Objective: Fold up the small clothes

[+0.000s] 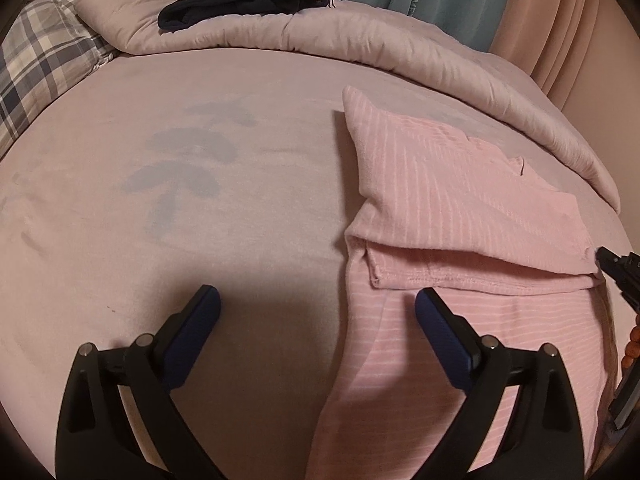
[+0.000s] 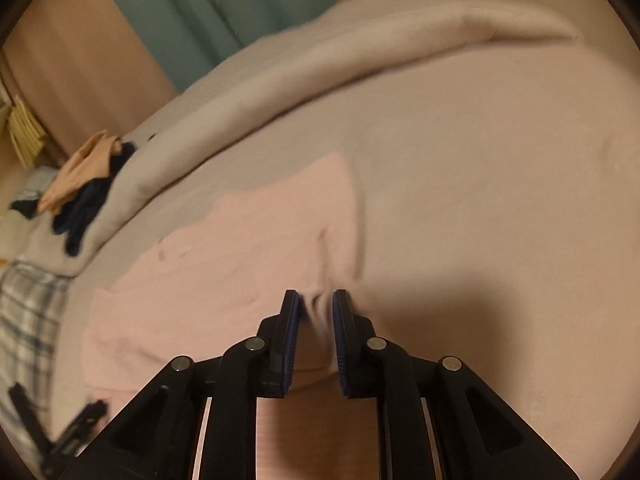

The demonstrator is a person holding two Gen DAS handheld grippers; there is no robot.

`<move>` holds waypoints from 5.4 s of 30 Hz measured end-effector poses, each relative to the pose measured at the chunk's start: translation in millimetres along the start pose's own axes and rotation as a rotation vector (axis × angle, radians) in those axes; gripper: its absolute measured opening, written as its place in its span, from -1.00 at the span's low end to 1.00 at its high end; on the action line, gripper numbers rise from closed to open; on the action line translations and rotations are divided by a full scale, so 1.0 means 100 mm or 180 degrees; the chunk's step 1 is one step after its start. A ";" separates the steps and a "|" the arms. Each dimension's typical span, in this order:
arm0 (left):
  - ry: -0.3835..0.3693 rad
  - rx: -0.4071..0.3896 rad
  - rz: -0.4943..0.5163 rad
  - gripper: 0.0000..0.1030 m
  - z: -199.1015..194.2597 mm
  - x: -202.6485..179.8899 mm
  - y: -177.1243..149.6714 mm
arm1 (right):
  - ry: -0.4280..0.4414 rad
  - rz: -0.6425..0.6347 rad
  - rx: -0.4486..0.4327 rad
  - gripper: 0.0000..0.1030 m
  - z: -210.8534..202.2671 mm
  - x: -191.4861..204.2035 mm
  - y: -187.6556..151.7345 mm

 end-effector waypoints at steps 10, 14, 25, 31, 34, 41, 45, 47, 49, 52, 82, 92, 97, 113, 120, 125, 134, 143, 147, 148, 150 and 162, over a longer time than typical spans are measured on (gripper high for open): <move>-0.0058 -0.0012 -0.0012 0.98 0.01 -0.02 -0.02 | 0.0405 -0.0433 0.0204 -0.45 0.20 0.31 0.06; -0.0182 -0.0024 -0.0139 0.98 -0.04 0.03 0.00 | 0.0379 -0.0631 0.0213 -0.48 0.23 0.28 -0.04; -0.0817 0.0450 -0.0396 0.97 -0.98 0.30 -0.88 | 0.0590 -0.0658 0.0407 0.18 -0.90 -0.32 -0.86; -0.1334 0.0818 -0.0854 0.94 -1.37 0.48 -1.30 | 0.0901 -0.0450 0.0650 0.18 -1.22 -0.64 -1.33; -0.1704 0.1002 -0.1220 0.82 -1.50 0.55 -1.42 | 0.1119 -0.0303 0.0780 0.18 -1.32 -0.66 -1.43; -0.1765 0.1328 -0.1312 0.36 -1.53 0.51 -1.58 | 0.1355 -0.0327 0.1013 0.18 -1.41 -0.54 -1.62; -0.1723 0.1370 -0.1277 0.08 -1.49 0.43 -1.61 | 0.1411 -0.0377 0.0967 -0.03 -1.41 -0.50 -1.63; -0.1683 0.1380 -0.1273 -0.08 -1.47 0.43 -1.62 | 0.1401 -0.0421 0.0965 -0.48 -1.40 -0.49 -1.67; -0.1616 0.1364 -0.1297 -0.26 -1.44 0.43 -1.61 | 0.1405 -0.0434 0.0960 -0.68 -1.36 -0.47 -1.71; -0.1531 0.1310 -0.1325 -0.52 -1.44 0.45 -1.61 | 0.1410 -0.0411 0.0898 -0.80 -1.37 -0.47 -1.72; -0.1799 0.0686 -0.1106 -0.92 -1.90 0.29 -1.55 | 0.1491 -0.0503 0.0332 -0.95 -1.82 -0.49 -1.61; -0.1569 0.0858 -0.1532 -0.65 -1.56 0.72 -1.56 | 0.1413 -0.0255 0.0692 -0.01 -1.57 -0.66 -1.71; -0.1657 0.1067 -0.1565 -0.51 -1.44 0.67 -1.61 | 0.1498 -0.0304 0.0828 -0.01 -1.52 -0.61 -1.75; -0.2491 0.0577 -0.1442 -0.91 -2.03 0.35 -1.24 | 0.2200 -0.0336 0.0305 -0.87 -1.88 -0.43 -1.47; -0.2766 0.0339 -0.1497 -0.92 -2.11 0.16 -0.71 | 0.2553 -0.0061 -0.0115 -0.87 -2.03 -0.40 -1.10; -0.2731 0.0272 -0.1629 -0.92 -2.00 0.09 -0.30 | 0.2556 0.0158 -0.0203 -0.87 -1.91 -0.39 -0.72; -0.2348 0.0399 -0.1844 -0.93 -1.19 -0.13 0.52 | 0.2373 0.0484 -0.0165 -0.87 -1.30 -0.43 -0.02; -0.1824 0.0781 -0.2165 -0.91 0.04 -0.36 1.19 | 0.2128 0.0961 0.0072 -0.87 -0.21 -0.50 0.65; -0.1255 0.0942 -0.2545 -0.73 0.61 -0.22 1.26 | 0.1799 0.1508 0.0529 -0.67 0.42 -0.63 0.66; -0.1201 0.0962 -0.2562 -0.69 0.67 -0.20 1.27 | 0.1625 0.1598 0.0564 -0.29 0.51 -0.70 0.65; -0.1261 0.0945 -0.2632 -0.56 0.70 -0.16 1.31 | 0.1479 0.1799 0.0614 0.13 0.59 -0.84 0.63; -0.1292 0.0649 -0.2160 -0.38 0.32 -0.11 1.48 | 0.1439 0.1086 0.0289 0.13 0.19 -0.88 0.74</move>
Point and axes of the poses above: each gripper's, at about its wrist camera, not at the fingertips, and z roughly the way its jaws point, x to its left, y to its top, the point moved 4 cm from there along z, roughly the way its jaws point, and after that the axes turned 14 degrees about -z, right-handed, at the moved point
